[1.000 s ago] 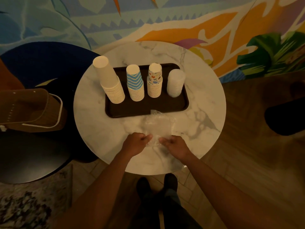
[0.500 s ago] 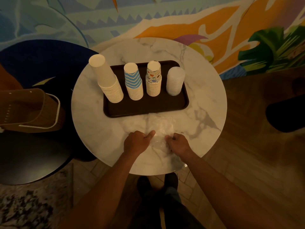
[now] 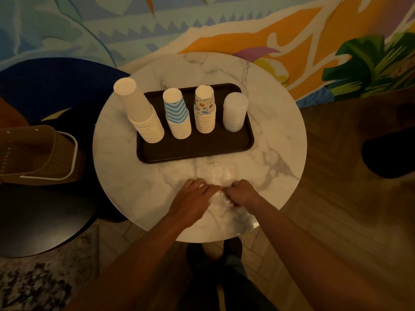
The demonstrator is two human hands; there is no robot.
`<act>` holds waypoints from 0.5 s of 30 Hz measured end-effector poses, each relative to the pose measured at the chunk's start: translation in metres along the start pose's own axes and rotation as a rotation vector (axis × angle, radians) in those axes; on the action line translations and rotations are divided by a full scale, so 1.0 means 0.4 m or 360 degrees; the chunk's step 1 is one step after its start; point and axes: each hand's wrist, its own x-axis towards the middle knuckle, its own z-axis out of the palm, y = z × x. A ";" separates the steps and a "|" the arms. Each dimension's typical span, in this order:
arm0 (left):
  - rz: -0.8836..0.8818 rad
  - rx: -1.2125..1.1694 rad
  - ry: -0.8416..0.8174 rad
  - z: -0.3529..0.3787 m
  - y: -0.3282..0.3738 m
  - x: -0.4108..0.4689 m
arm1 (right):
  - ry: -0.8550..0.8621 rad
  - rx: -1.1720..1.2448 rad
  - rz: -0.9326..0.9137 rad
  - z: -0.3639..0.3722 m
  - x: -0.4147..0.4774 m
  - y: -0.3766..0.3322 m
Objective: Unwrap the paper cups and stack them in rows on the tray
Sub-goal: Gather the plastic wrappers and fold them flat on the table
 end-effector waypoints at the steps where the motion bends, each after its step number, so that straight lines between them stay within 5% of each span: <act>1: -0.0013 -0.0016 0.0025 0.007 -0.001 0.007 | -0.0001 -0.0014 0.0010 -0.003 0.000 0.001; 5: -0.0089 -0.0145 0.0035 0.026 -0.014 0.028 | 0.0053 -0.0219 -0.0082 -0.018 -0.002 0.007; 9: -0.0298 -0.0439 -0.0073 0.003 -0.020 0.053 | 0.0463 -0.0472 -0.0691 -0.040 -0.038 0.010; 12: -0.0466 -0.0709 -0.0182 -0.002 -0.045 0.062 | 0.0137 -0.0501 -0.1080 -0.049 -0.056 0.003; 15: -0.0520 -0.0931 -0.0294 -0.006 -0.064 0.073 | -0.0274 -0.0773 -0.0961 -0.070 -0.069 -0.020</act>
